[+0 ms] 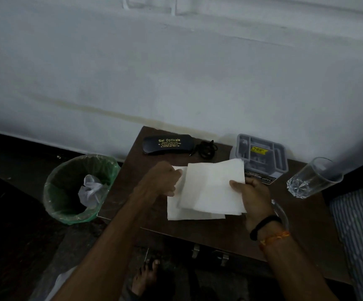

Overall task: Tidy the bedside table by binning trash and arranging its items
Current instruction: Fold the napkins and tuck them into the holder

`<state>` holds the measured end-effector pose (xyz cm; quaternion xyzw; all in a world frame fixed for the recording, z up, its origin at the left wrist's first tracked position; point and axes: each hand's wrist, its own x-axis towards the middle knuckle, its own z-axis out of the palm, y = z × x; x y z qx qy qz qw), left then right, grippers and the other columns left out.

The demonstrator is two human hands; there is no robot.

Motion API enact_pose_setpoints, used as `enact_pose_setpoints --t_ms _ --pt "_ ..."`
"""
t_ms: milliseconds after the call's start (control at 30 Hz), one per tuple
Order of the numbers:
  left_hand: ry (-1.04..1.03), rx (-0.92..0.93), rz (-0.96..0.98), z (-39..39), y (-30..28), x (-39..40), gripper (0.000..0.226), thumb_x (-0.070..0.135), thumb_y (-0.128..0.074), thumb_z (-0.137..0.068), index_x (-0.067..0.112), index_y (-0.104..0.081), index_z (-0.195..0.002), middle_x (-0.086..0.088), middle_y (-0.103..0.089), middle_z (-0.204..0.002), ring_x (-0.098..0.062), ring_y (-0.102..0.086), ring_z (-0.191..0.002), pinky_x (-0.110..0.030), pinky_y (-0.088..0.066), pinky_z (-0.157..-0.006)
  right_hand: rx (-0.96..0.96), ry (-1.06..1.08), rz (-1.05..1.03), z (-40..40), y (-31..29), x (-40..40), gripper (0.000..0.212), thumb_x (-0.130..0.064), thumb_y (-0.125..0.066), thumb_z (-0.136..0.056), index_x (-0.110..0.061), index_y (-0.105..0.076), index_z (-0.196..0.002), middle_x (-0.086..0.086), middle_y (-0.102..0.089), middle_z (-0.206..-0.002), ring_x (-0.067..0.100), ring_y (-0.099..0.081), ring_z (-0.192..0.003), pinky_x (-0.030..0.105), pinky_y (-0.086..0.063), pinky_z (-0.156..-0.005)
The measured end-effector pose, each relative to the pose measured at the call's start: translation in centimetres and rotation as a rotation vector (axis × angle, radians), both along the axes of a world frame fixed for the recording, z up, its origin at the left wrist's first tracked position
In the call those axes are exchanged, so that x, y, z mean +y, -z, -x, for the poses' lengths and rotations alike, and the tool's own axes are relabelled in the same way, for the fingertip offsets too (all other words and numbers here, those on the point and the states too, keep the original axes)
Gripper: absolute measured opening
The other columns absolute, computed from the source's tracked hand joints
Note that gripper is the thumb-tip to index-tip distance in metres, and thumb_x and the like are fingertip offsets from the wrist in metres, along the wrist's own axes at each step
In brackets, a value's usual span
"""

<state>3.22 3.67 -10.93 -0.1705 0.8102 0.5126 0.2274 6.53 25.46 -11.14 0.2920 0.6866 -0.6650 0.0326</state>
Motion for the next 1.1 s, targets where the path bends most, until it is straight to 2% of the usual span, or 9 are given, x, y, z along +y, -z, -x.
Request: enact_pose_setpoints --t_ms 100,200,267,333,400,533,733,967,1100 --pt "0.019 -0.042 -0.098 -0.3 -1.2 0.5 0.051 0.047 -0.054 -0.094 0.001 -0.058 -0.115 -0.011 -0.063 -0.112 -0.024 -0.064 -0.093 -0.034 -0.057 -0.065 -0.063 -0.016 0.184 -0.3 0.2 0.3 0.029 -0.008 -0.069 -0.084 -0.003 -0.066 -0.113 0.015 -0.071 -0.109 0.035 -0.066 -0.098 0.043 -0.056 -0.080" --pt "-0.036 -0.053 -0.275 -0.5 -2.0 0.9 0.060 0.060 -0.062 -0.082 0.010 -0.061 -0.116 -0.004 -0.065 -0.115 -0.025 -0.063 -0.104 -0.039 -0.055 -0.084 -0.033 -0.077 0.259 -0.6 0.0 0.5 0.029 -0.009 -0.066 -0.086 -0.007 -0.066 -0.115 0.014 -0.071 -0.112 0.036 -0.067 -0.101 0.049 -0.056 -0.085" --pt "-0.091 -0.031 -0.401 -0.6 -2.4 1.5 0.056 0.051 -0.072 -0.078 0.010 -0.065 -0.116 -0.007 -0.070 -0.114 -0.026 -0.067 -0.103 -0.042 -0.054 -0.089 0.013 -0.091 0.237 -0.8 -0.4 0.5 0.027 -0.009 -0.063 -0.089 -0.009 -0.066 -0.117 0.012 -0.071 -0.114 0.034 -0.067 -0.102 0.050 -0.055 -0.087" --pt "-0.124 0.020 -0.491 -0.7 -2.7 2.2 0.040 0.030 -0.077 -0.079 0.007 -0.069 -0.110 -0.009 -0.074 -0.107 -0.024 -0.072 -0.093 -0.037 -0.058 -0.076 0.049 -0.103 0.270 -1.0 -0.8 0.3 0.029 -0.011 -0.060 -0.092 -0.011 -0.064 -0.121 0.011 -0.070 -0.118 0.034 -0.066 -0.104 0.054 -0.054 -0.090" --pt "-0.149 0.067 -0.541 -1.0 -3.1 3.0 0.030 0.019 -0.077 -0.079 0.009 -0.071 -0.107 -0.007 -0.076 -0.101 -0.022 -0.073 -0.088 -0.035 -0.058 -0.071 0.056 -0.145 0.418 -1.4 -1.2 0.3 0.034 -0.015 -0.060 -0.092 -0.013 -0.062 -0.126 0.011 -0.069 -0.121 0.036 -0.065 -0.109 0.059 -0.051 -0.092" --pt "-0.157 0.126 -0.584 -1.4 -3.3 4.2 0.020 0.017 -0.073 -0.083 0.015 -0.073 -0.103 -0.002 -0.077 -0.096 -0.021 -0.072 -0.085 -0.032 -0.056 -0.067 0.026 -0.283 0.703 -2.0 -2.7 1.0 0.041 -0.009 -0.059 -0.089 -0.011 -0.058 -0.130 0.014 -0.065 -0.126 0.037 -0.061 -0.117 0.063 -0.047 -0.095" --pt "-0.008 0.151 -0.656 -1.9 -3.9 4.1 0.024 0.016 -0.068 -0.086 0.014 -0.071 -0.111 -0.003 -0.075 -0.106 -0.023 -0.072 -0.093 -0.036 -0.058 -0.071 0.118 -0.343 0.518 -2.7 -2.7 2.4 0.042 0.004 -0.070 -0.076 -0.015 -0.071 -0.114 0.014 -0.067 -0.123 0.035 -0.064 -0.112 0.060 -0.048 -0.096" --pt "0.143 0.221 -0.692 -2.5 -4.1 4.5 0.040 0.005 -0.068 -0.082 0.004 -0.062 -0.122 -0.010 -0.070 -0.119 -0.027 -0.067 -0.108 -0.039 -0.057 -0.087 0.275 -0.350 0.445 -2.9 -3.2 2.8 0.050 0.012 -0.065 -0.077 -0.008 -0.062 -0.123 0.013 -0.069 -0.121 0.034 -0.064 -0.112 0.054 -0.053 -0.090" --pt "0.200 0.287 -0.618 -2.5 -4.1 4.7 0.051 0.000 -0.073 -0.077 0.009 -0.061 -0.125 -0.008 -0.069 -0.120 -0.026 -0.065 -0.112 -0.046 -0.054 -0.094 0.389 -0.284 0.397 -2.0 -2.4 2.5 0.057 0.011 -0.071 -0.071 -0.001 -0.059 -0.125 0.019 -0.067 -0.122 0.037 -0.063 -0.114 0.056 -0.051 -0.093"
